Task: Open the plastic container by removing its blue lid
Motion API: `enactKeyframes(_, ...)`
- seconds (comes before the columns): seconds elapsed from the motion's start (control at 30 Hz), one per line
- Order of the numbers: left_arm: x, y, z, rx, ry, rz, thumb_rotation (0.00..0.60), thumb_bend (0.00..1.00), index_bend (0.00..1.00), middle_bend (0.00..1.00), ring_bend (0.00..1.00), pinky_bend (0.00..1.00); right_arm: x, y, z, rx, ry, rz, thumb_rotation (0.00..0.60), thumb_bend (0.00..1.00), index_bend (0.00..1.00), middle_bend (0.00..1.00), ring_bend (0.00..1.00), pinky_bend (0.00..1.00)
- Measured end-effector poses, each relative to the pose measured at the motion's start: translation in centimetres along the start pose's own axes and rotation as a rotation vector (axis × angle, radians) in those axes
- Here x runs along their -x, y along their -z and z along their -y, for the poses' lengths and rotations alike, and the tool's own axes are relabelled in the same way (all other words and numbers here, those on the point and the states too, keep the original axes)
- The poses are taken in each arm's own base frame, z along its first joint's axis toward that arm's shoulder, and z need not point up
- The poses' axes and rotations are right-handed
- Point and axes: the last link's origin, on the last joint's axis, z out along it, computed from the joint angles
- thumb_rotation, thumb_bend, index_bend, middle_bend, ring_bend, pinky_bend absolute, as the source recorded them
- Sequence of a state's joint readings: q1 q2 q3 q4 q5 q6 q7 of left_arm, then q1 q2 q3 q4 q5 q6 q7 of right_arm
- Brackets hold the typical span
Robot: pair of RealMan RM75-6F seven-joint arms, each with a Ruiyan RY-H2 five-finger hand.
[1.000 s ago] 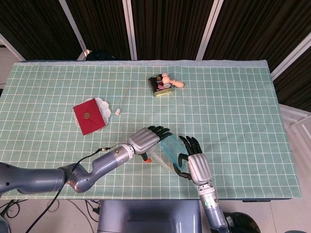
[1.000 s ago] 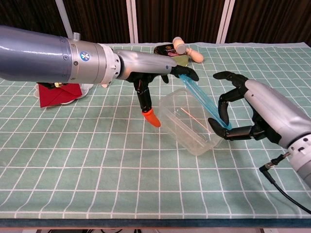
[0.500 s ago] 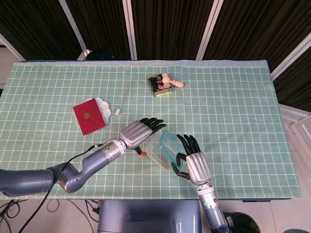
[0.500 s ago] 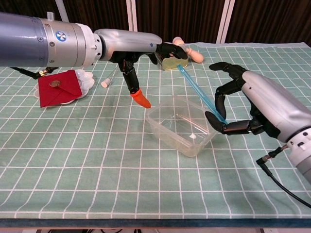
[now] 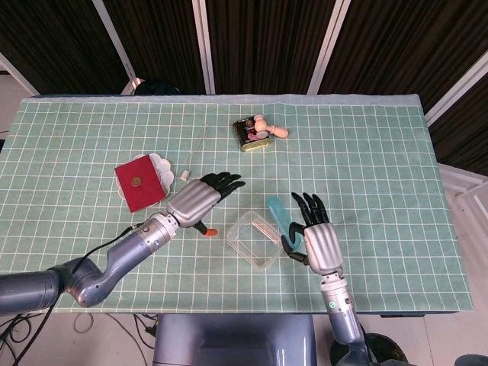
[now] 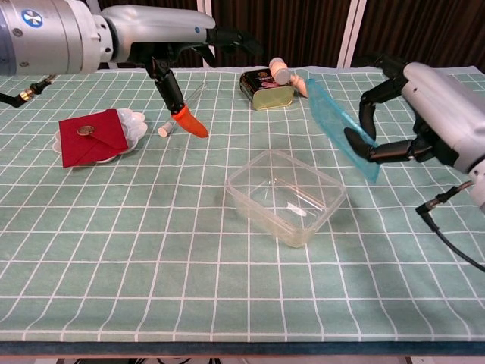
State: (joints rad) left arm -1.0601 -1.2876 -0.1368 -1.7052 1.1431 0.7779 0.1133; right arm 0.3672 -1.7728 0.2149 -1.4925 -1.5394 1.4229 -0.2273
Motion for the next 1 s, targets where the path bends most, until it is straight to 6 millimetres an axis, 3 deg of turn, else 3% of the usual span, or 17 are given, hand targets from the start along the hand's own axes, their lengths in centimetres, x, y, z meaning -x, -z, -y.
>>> enactKeyframes(0.2, -0.8, 1.1, 1.0, -0.029, 0.01, -0.038, 0.6, 0.0, 0.0, 0.0, 0.0, 0.13, -1.6, -1.8, -2.3, 0.029, 0.092, -0.038, 0.6, 0.84, 0.72, 0.11, 0.0, 0.0)
enactKeyframes(0.47, -1.1, 3.2, 2.1, -0.071, 0.029, -0.07, 0.6, 0.0, 0.0, 0.0, 0.0, 0.13, -3.0, -3.2, -6.3, 0.097, 0.281, -0.001, 0.6, 0.82, 0.54, 0.03, 0.0, 0.0)
enactKeyframes(0.57, -1.0, 4.2, 2.6, -0.09, 0.038, -0.08, 0.6, 0.0, 0.0, 0.0, 0.0, 0.13, -3.1, -2.9, -7.3, 0.129, 0.341, 0.032, 0.6, 0.62, 0.34, 0.0, 0.0, 0.0)
enactKeyframes(0.6, -0.9, 4.6, 2.7, -0.097, 0.039, -0.084, 0.6, 0.0, 0.0, 0.0, 0.0, 0.13, -3.1, -2.7, -7.6, 0.138, 0.357, 0.047, 0.6, 0.53, 0.23, 0.0, 0.0, 0.0)
enactKeyframes(0.63, -0.8, 5.1, 2.9, -0.106, 0.041, -0.088, 0.6, 0.0, 0.0, 0.0, 0.0, 0.13, -3.0, -2.4, -7.9, 0.148, 0.374, 0.063, 0.6, 0.47, 0.12, 0.0, 0.0, 0.0)
enactKeyframes(0.7, -0.6, 6.1, 3.3, -0.122, 0.045, -0.092, 0.6, 0.0, 0.0, 0.0, 0.0, 0.13, -2.8, -1.7, -8.3, 0.174, 0.404, 0.108, 0.6, 0.4, 0.02, 0.0, 0.0, 0.0)
enactKeyframes(1.0, 0.7, 12.0, 5.4, -0.217, 0.055, -0.115, 0.6, 0.0, 0.0, 0.0, 0.0, 0.11, -3.9, 1.9, -8.5, 0.263, 0.416, 0.242, 0.6, 0.28, 0.0, 0.0, 0.0, 0.0)
